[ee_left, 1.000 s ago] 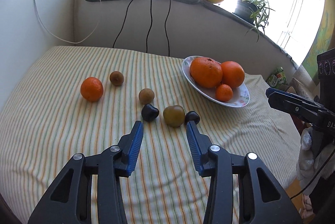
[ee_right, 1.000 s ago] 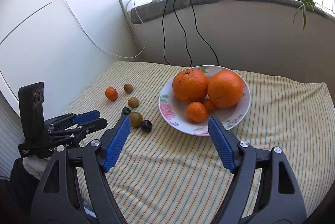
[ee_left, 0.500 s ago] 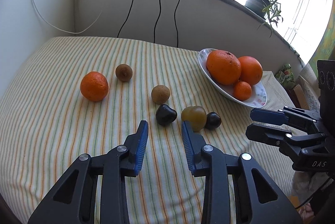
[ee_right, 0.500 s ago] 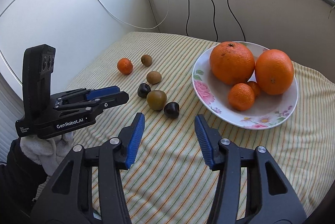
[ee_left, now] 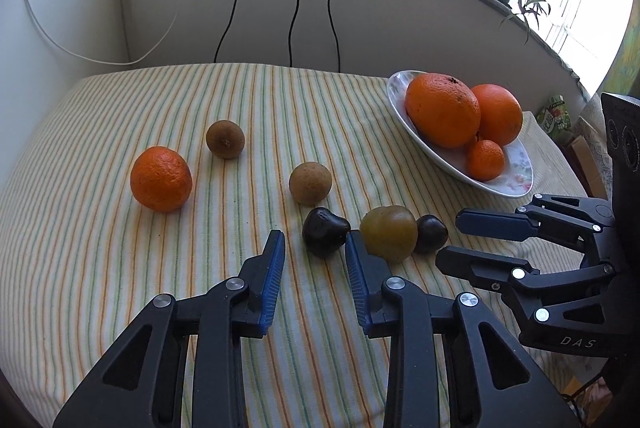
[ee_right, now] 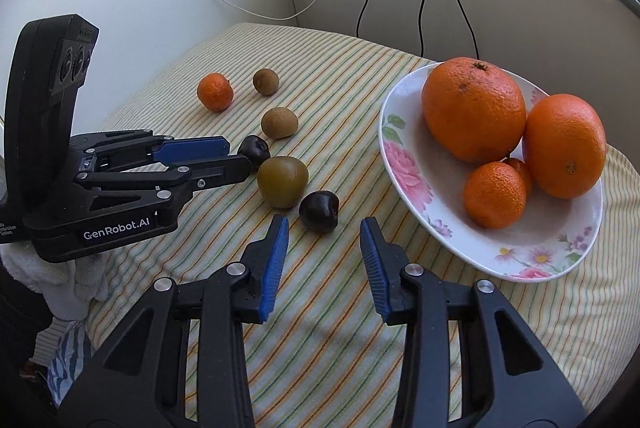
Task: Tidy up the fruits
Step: 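Move the right gripper to the dark purple plums and close on them, then carry the dark plums onto the plate and open the right gripper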
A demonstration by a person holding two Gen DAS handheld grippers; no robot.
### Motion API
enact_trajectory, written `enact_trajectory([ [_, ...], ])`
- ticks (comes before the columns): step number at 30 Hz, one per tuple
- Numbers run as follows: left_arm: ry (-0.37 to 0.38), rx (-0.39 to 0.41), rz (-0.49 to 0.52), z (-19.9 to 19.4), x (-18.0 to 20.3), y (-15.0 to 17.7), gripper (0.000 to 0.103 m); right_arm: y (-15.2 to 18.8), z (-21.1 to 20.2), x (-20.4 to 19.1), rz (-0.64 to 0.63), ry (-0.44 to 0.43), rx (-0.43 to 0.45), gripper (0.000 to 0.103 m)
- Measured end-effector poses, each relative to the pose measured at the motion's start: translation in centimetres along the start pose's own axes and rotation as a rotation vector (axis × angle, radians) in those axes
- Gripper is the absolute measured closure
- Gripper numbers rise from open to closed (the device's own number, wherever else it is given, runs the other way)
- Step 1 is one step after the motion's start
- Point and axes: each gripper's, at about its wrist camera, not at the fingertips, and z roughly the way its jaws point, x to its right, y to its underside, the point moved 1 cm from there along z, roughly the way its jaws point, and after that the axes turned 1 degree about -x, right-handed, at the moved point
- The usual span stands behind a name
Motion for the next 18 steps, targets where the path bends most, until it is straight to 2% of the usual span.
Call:
enact_trajectory([
  [9, 0.03, -0.02, 0.016, 0.6, 0.0, -0.2, 0.075, -0.8, 1.0, -0.1, -0.014, -0.01, -0.012, 0.064],
  [14, 0.038, -0.023, 0.02, 0.9, 0.2, -0.4, 0.078, -1.1, 1.6, -0.3, -0.021, -0.016, -0.025, 0.07],
  [18, 0.033, -0.022, 0.021, 1.0, 0.3, -0.4, 0.08, -1.2, 1.9, -0.5, -0.028, -0.016, -0.029, 0.08],
])
